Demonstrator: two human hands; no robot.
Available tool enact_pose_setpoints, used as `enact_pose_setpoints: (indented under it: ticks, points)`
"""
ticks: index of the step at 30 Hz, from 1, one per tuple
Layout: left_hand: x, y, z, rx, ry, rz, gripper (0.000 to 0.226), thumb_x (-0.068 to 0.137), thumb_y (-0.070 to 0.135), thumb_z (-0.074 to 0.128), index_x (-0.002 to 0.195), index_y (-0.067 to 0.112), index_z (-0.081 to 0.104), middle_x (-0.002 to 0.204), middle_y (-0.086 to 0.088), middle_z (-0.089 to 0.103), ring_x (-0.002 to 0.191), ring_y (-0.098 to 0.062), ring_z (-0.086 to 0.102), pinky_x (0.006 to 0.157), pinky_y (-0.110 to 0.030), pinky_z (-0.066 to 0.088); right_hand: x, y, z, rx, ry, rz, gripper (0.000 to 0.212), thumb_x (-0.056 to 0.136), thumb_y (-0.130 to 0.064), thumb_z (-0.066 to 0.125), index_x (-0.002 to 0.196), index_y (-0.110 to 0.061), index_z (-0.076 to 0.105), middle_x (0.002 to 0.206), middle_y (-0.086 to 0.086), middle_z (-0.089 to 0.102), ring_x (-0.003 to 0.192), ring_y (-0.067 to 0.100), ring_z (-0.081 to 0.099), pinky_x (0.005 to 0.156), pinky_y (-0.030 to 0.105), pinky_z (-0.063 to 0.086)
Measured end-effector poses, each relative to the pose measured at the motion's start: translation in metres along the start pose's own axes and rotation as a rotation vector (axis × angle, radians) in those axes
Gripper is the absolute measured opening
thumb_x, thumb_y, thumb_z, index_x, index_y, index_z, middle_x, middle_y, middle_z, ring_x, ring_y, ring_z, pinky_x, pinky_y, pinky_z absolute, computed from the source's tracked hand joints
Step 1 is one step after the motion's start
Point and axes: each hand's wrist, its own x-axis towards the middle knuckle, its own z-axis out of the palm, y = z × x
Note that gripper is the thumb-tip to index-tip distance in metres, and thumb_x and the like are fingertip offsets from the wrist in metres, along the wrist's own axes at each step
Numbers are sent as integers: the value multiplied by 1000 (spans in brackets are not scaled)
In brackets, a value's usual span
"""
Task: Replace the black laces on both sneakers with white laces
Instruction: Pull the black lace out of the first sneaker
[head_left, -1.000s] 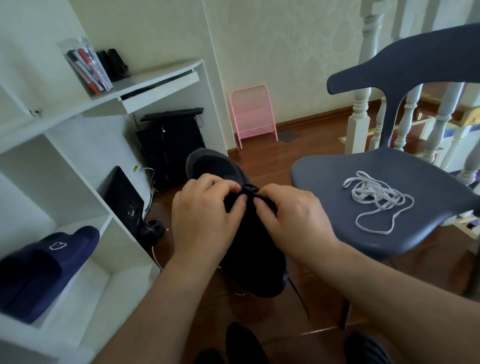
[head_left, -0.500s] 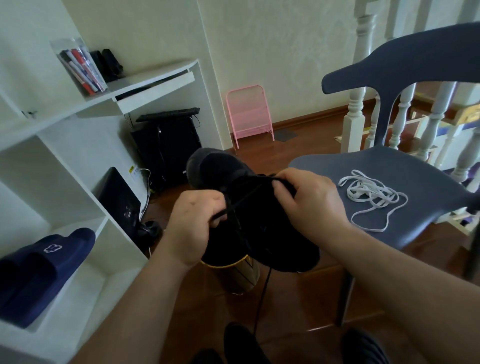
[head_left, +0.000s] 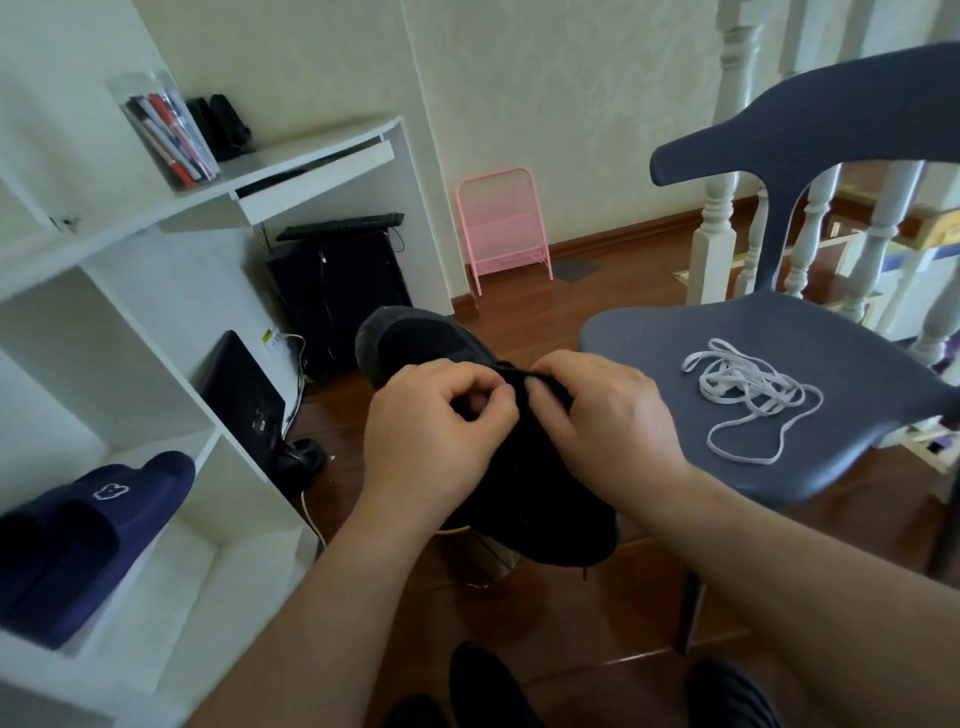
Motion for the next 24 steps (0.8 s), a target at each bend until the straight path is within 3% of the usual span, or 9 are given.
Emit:
enact_pose_setpoints:
  ticks: [2, 4, 5, 7, 10, 13, 16, 20, 24]
  points:
    - [-1, 1, -9, -546, -127, -122, 11, 69, 20, 70, 60, 25, 66, 59, 1, 54, 59, -16, 50, 58, -30, 40, 6, 17, 0, 3, -39, 153, 22, 100, -37, 55, 92, -21, 67, 82, -2, 68, 78, 26, 65, 66, 40, 52]
    - [1, 1, -21, -982, -260, -249, 10, 58, 17, 61, 52, 15, 53, 58, -15, 31, 56, -29, 29, 56, -36, 24, 9, 32, -3, -11, -76, 234, 23, 101, -39, 53, 95, -21, 67, 86, 0, 70, 82, 31, 65, 72, 44, 53]
    - [2, -1, -25, -933, -306, -256, 11, 59, 18, 58, 51, 15, 50, 58, -15, 30, 55, -28, 28, 56, -35, 23, 10, 35, -4, -17, -81, 225, 23, 102, -38, 54, 97, -21, 68, 86, 0, 70, 82, 31, 66, 72, 44, 53]
    - [-1, -5, -22, -525, -322, -166, 19, 73, 22, 53, 55, 14, 54, 56, -7, 47, 55, -20, 44, 55, -33, 33, 8, 32, -4, -27, -70, 167, 21, 102, -35, 55, 96, -20, 68, 85, 0, 69, 79, 29, 65, 69, 44, 53]
    - [-4, -5, -6, -100, -173, -96, 38, 95, 50, 49, 77, 23, 70, 74, 6, 64, 77, -11, 61, 70, -43, 50, 4, 24, -2, -41, -32, 128, 19, 102, -33, 56, 95, -19, 67, 84, -3, 67, 77, 26, 63, 66, 42, 52]
    - [-1, 3, 3, 108, -61, -81, 34, 98, 59, 52, 99, 35, 77, 87, 17, 63, 91, -10, 59, 83, -39, 52, 4, 17, 1, -24, -3, 98, 19, 101, -33, 56, 95, -19, 68, 85, -3, 68, 78, 25, 64, 65, 41, 52]
    - [1, 8, 6, 175, -25, -131, 30, 98, 60, 57, 106, 40, 79, 88, 19, 64, 94, -12, 53, 88, -41, 50, 0, 3, 4, -6, 15, -2, 20, 101, -30, 57, 93, -17, 70, 85, -4, 68, 76, 18, 64, 62, 36, 51]
    - [1, 6, 7, 176, -15, -109, 19, 98, 51, 63, 99, 40, 78, 83, 19, 63, 92, -11, 53, 86, -42, 49, -5, -2, 6, 7, 31, -68, 16, 101, -25, 61, 94, -15, 71, 85, -3, 69, 73, 15, 62, 58, 28, 48]
    - [0, 2, -4, -269, -197, -73, 20, 87, 23, 68, 70, 32, 68, 70, 13, 64, 68, -7, 60, 62, -23, 46, 1, 13, 3, 43, 12, 99, 16, 100, -32, 60, 95, -21, 70, 85, -5, 70, 78, 20, 65, 65, 37, 52]
